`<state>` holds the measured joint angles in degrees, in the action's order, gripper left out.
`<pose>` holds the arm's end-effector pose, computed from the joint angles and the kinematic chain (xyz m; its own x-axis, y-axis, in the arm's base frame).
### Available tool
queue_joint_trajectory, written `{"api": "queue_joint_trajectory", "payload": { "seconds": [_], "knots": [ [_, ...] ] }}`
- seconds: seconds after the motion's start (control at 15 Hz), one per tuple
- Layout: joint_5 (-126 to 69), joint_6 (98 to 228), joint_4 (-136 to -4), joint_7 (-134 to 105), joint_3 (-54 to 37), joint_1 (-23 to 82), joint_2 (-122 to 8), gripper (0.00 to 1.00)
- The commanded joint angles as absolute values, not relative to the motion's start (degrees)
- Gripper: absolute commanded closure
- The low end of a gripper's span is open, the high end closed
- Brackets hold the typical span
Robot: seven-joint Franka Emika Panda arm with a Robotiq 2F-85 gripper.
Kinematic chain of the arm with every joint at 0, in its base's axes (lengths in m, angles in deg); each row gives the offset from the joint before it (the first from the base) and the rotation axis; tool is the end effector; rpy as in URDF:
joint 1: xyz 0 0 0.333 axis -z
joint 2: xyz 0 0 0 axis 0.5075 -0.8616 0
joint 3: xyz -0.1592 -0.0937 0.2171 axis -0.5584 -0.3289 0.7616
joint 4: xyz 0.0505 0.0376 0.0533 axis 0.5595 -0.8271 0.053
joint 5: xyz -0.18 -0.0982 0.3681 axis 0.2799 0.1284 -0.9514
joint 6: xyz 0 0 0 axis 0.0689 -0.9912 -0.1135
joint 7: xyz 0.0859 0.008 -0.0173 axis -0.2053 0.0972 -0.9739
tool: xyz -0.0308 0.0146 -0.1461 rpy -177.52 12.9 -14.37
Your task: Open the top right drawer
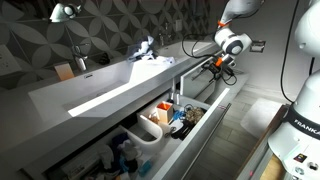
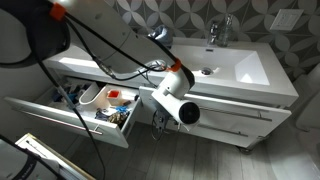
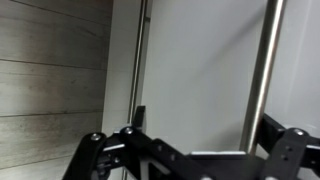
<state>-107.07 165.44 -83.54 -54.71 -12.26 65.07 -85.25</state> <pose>0.4693 -0.3860 0.0031 0.3965 -0.9132 -0.0943 -0.7434 -0.2591 -0.6166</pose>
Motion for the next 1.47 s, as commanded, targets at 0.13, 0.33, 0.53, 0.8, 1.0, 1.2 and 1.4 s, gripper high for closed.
{"api": "queue_joint_trajectory", "payload": {
  "seconds": [0.13, 0.33, 0.53, 0.8, 1.0, 1.2, 1.4],
  "knots": [
    [-114.8, 155.2, -84.1, -71.5, -14.2, 69.1, -91.0, 0.0],
    [-116.0, 146.1, -81.4, -72.9, -15.7, 70.6, -94.7, 0.0],
    [-116.3, 140.0, -78.6, -72.8, -17.3, 71.3, -97.9, 0.0],
    [-115.5, 136.2, -75.7, -71.9, -19.5, 70.5, -100.8, 0.0],
    [-113.4, 135.1, -74.2, -69.2, -21.0, 69.4, -101.9, 0.0],
    [-113.2, 134.6, -73.5, -68.7, -21.8, 68.9, -102.4, 0.0],
    [-113.1, 129.8, -71.4, -72.0, -21.1, 70.4, -103.8, 0.0]
  ]
}}
